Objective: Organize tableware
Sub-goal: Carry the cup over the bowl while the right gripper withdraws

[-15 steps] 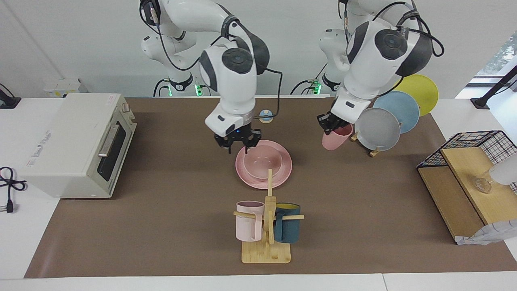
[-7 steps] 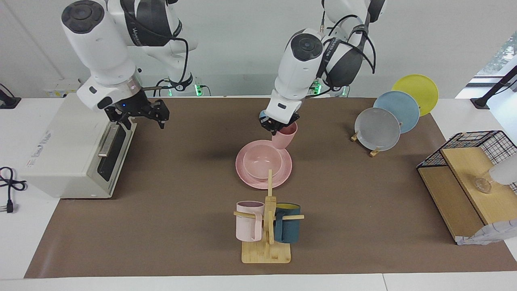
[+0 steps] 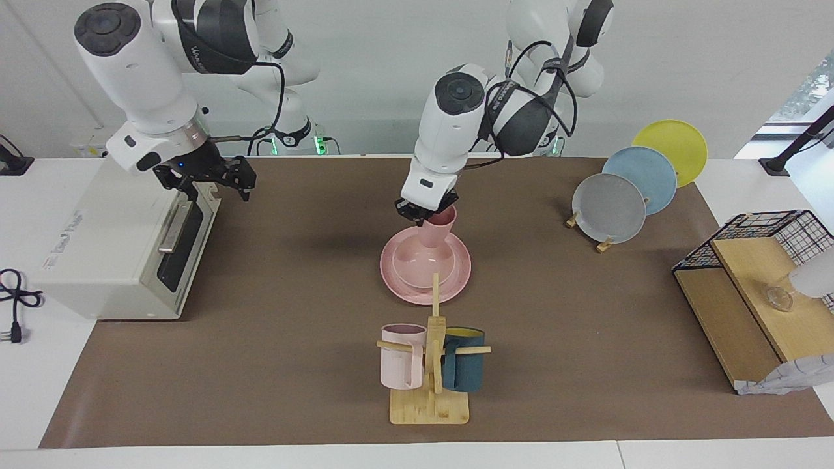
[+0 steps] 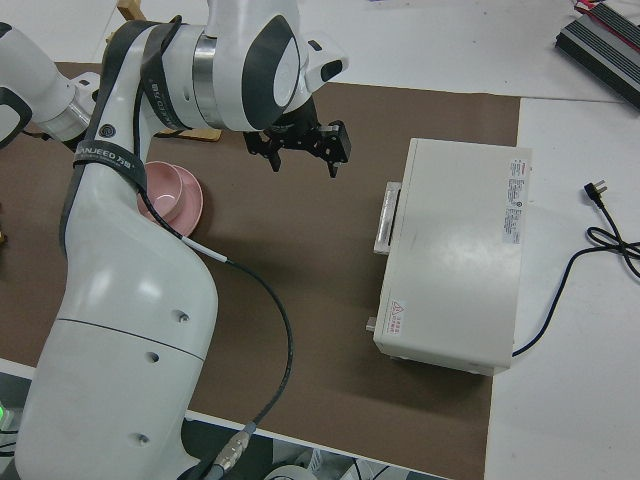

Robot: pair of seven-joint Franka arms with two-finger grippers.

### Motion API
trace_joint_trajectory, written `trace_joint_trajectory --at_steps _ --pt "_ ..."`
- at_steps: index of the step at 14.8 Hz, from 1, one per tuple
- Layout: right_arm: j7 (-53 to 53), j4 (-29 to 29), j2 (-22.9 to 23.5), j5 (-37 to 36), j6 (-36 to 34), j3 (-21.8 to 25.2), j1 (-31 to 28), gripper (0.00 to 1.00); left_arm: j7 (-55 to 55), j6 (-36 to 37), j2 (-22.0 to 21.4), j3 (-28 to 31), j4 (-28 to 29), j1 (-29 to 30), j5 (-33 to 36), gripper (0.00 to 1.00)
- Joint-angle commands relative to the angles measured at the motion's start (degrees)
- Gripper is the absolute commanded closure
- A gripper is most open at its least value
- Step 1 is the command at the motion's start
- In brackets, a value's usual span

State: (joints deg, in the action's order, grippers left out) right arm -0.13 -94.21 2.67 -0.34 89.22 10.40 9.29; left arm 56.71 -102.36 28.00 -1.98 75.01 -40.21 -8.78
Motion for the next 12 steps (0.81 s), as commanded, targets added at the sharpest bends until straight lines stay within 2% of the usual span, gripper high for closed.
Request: trace_joint_trajectory --at_steps 1,3,7,12 --pt "1.4 -4.2 -2.8 0.7 3.2 -0.2 -0.8 0.0 1.5 -2.6 0.8 1.0 0.7 -1.0 0.2 1.0" --pt "2.0 -3.2 -2.5 -0.1 4.4 -0.6 -0.8 0.0 1.5 -5.5 0.7 1.0 3.4 -0.9 0.4 1.0" --pt "2.4 -0.9 -1.7 -1.9 0.8 -0.7 -2.0 0.0 1.5 -8.1 1.2 1.1 6.0 -0.9 0.5 1.0" --pt "2.2 -1.1 -1.1 -1.7 0.9 -0.6 -1.5 0.0 1.5 -12.3 1.3 1.2 8.4 -0.9 1.1 1.0"
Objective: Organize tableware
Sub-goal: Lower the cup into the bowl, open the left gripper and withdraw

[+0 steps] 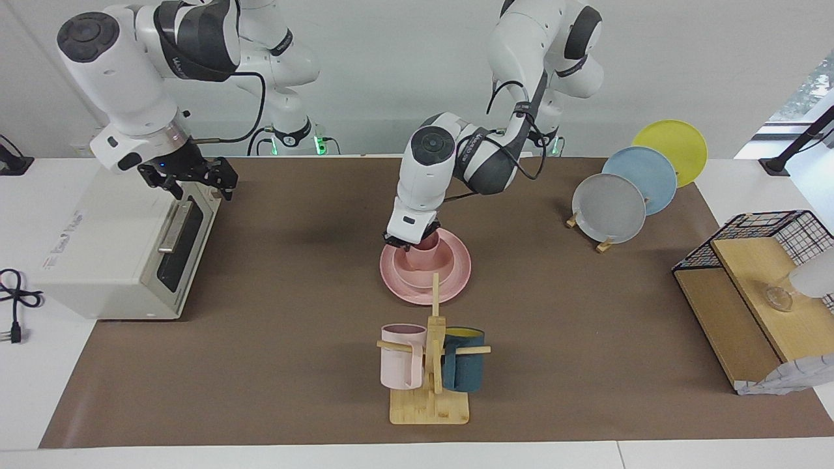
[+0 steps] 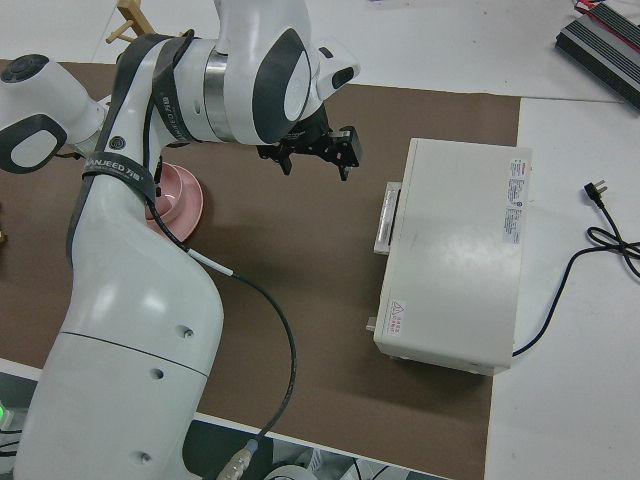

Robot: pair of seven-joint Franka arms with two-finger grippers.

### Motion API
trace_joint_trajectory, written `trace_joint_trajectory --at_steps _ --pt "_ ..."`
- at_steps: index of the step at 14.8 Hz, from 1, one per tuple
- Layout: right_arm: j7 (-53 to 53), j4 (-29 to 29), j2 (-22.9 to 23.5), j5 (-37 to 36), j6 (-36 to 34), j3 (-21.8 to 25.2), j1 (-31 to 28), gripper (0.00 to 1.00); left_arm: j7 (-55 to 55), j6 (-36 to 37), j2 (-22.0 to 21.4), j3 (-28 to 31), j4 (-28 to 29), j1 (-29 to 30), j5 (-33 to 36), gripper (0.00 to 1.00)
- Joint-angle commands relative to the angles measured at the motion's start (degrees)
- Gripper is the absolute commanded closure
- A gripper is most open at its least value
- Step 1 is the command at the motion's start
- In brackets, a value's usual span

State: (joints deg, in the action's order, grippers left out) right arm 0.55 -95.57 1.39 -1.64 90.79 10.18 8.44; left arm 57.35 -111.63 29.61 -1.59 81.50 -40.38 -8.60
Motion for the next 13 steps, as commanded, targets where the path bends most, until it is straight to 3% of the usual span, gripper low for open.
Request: trace_joint_trajectory --at_steps 1,6,7,8,9,10,13 --pt "1.2 -0.3 0.1 -0.2 -0.7 -0.4 -0.8 0.0 0.8 -4.2 -0.3 0.8 2.4 -0.8 1.2 1.0" --pt "1.5 -0.2 -0.6 0.0 -0.1 0.2 -1.2 0.0 0.2 -4.6 -0.3 0.7 2.6 -0.5 3.1 0.99" --pt "1.5 -0.3 -1.1 0.1 -0.1 0.3 -1.8 0.0 0.0 -4.6 -0.2 0.6 2.5 -0.2 3.1 0.62" --pt "1.5 -0.4 -1.5 0.0 -0.2 0.3 -2.4 0.0 0.0 -4.1 -0.2 0.7 2.1 0.1 3.2 0.4" --pt "1.5 -0.3 -1.7 0.1 -0.2 0.3 -2.5 0.0 -0.1 -3.6 -0.1 0.9 1.7 0.2 3.5 0.28" --pt "1.5 -0.3 -2.2 0.0 -0.3 0.3 -2.5 0.0 -0.2 -3.5 0.0 1.0 1.5 0.2 4.1 0.0" --pt "1.0 -0.8 -4.9 0.0 -0.3 0.3 -3.0 0.0 -0.2 -2.5 -0.1 1.0 1.2 0.3 5.2 0.0"
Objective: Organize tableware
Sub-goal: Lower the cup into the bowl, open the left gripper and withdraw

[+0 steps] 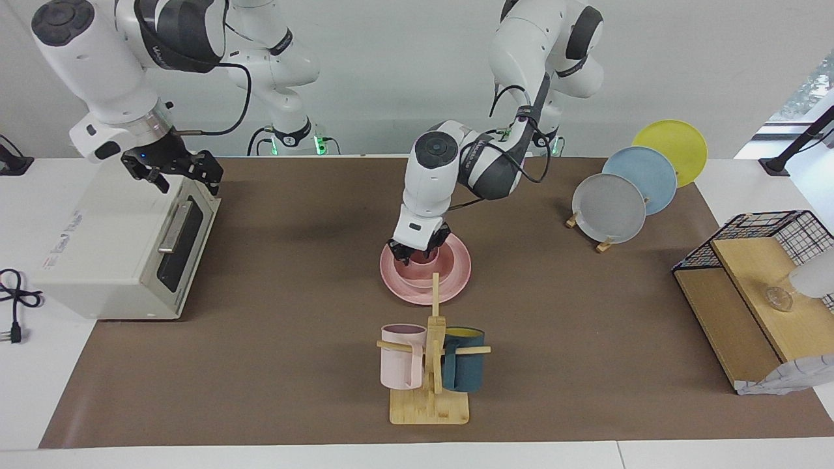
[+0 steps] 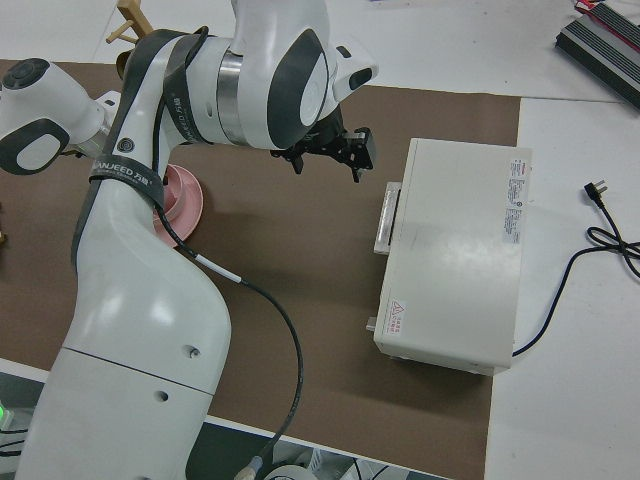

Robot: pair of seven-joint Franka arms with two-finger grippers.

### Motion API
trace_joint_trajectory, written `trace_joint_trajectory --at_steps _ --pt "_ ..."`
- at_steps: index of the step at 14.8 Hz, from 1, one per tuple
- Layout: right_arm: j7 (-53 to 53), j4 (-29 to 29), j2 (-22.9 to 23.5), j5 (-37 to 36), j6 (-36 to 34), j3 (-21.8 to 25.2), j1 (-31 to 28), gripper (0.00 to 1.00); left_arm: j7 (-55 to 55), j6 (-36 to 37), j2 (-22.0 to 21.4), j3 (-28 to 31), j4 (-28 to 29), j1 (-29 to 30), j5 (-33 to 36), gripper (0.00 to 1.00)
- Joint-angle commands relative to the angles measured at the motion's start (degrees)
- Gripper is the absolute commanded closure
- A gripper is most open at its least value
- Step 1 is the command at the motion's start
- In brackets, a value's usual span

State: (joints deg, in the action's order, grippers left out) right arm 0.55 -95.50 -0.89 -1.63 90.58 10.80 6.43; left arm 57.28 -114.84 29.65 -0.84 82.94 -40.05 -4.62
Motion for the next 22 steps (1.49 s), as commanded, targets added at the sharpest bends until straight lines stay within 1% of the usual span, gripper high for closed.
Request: trace_joint_trajectory --at_steps 1,3,6,9,12,15,16,18,20,21,22 --pt "1.1 -0.8 -2.7 0.0 -0.1 -0.3 -1.1 0.0 -0.5 2.1 -0.5 0.2 -0.7 0.1 1.3 0.0" --pt "1.0 -0.7 -2.7 0.0 -0.1 -0.3 -0.9 0.0 -2.1 5.7 -1.8 0.2 -1.9 1.6 0.8 0.0" --pt "1.1 -0.7 -3.4 0.0 -0.2 -0.3 -0.9 0.0 -6.0 11.1 -8.4 0.0 -1.9 6.1 -1.3 0.0" --pt "1.2 -0.3 -3.2 0.0 -0.1 -0.3 -1.0 0.0 -12.9 17.8 -14.4 0.4 -1.7 13.0 -1.6 0.0" --pt "2.4 0.1 -3.0 0.1 -0.1 -0.4 -1.0 0.0 -26.8 24.6 -19.2 0.4 -1.5 23.2 -1.5 0.0" --pt "2.1 0.1 -3.1 0.2 -0.1 -0.4 -0.9 0.0 -40.9 29.0 -22.4 0.6 -0.5 32.4 -1.0 0.0" --pt "1.8 0.1 -3.2 0.2 -0.1 -0.3 -0.9 0.0 -44.9 29.7 -23.5 0.6 0.5 35.1 -1.0 0.0" --pt "1.9 -0.2 -3.4 0.2 -0.1 -0.4 -0.7 0.0 -49.8 29.6 -26.6 0.6 4.5 37.8 -1.0 0.0" --pt "2.1 -0.4 -3.5 0.2 -0.8 -0.4 -0.5 0.0 -49.9 27.4 -29.8 0.6 10.5 38.0 -0.6 0.0" --pt "2.1 -0.4 -3.5 0.2 -0.8 -0.5 -0.5 0.0 -50.0 25.2 -31.5 0.6 13.3 37.8 -0.2 0.0" --pt "2.1 -0.4 -3.5 0.2 -0.8 -0.5 -0.5 0.0 -50.0 23.9 -32.4 0.6 14.9 37.4 0.2 0.0"
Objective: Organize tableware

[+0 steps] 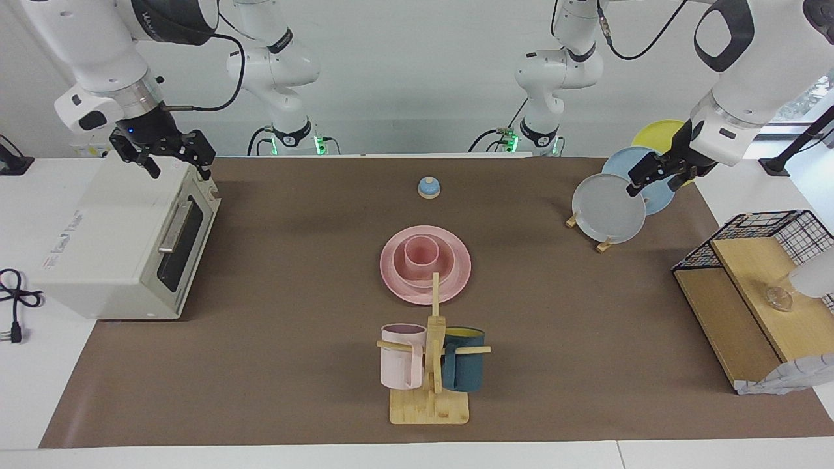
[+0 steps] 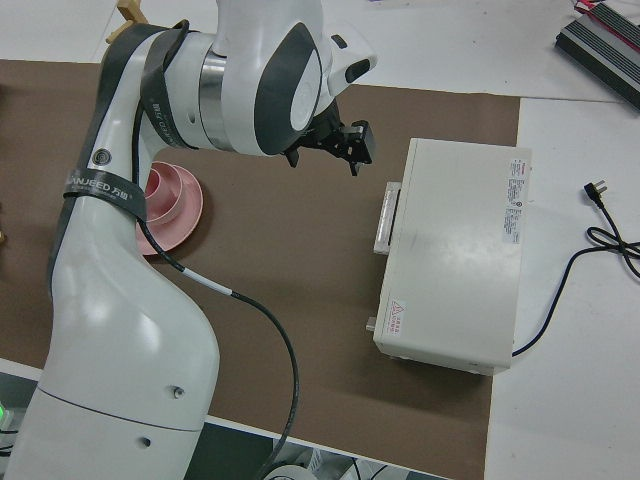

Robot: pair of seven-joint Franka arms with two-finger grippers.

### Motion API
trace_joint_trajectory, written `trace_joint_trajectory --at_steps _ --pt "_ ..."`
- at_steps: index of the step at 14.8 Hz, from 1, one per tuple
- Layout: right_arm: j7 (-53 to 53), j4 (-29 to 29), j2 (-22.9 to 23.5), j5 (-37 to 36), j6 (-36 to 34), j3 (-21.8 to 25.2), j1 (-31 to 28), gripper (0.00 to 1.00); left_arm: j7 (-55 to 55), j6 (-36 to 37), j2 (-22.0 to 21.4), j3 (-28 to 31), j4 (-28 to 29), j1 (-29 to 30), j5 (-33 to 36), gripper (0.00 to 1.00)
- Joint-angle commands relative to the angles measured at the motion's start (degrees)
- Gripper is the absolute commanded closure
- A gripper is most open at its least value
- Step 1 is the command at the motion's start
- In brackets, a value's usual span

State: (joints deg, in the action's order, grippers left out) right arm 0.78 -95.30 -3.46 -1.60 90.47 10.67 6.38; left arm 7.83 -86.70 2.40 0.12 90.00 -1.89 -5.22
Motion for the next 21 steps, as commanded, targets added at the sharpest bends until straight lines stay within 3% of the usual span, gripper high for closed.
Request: trace_joint_trajectory --at_steps 1,4,7,10,21 --pt "1.9 -0.6 -0.9 0.2 -0.6 -0.3 -0.4 0.0 -0.5 -5.1 -5.0 -0.6 7.7 -0.9 2.1 0.0" --pt "1.9 -0.6 -0.9 0.2 -0.6 -0.3 -0.4 0.0 0.0 -4.7 -4.2 -1.0 4.1 -1.1 5.7 0.0" --pt "1.9 -0.7 -0.9 0.2 -0.6 -0.4 -0.4 0.0 -0.1 0.7 -5.0 -1.0 2.5 -2.3 6.3 0.0" --pt "1.9 -0.6 -0.9 0.2 -0.6 -0.4 -0.4 0.0 -0.5 4.6 -7.3 -0.7 3.7 -2.8 6.0 0.0" --pt "1.9 -0.6 -0.9 0.2 -0.6 -0.4 -0.4 0.0 -4.6 1.6 -7.3 -1.2 4.0 -1.3 3.0 0.0"
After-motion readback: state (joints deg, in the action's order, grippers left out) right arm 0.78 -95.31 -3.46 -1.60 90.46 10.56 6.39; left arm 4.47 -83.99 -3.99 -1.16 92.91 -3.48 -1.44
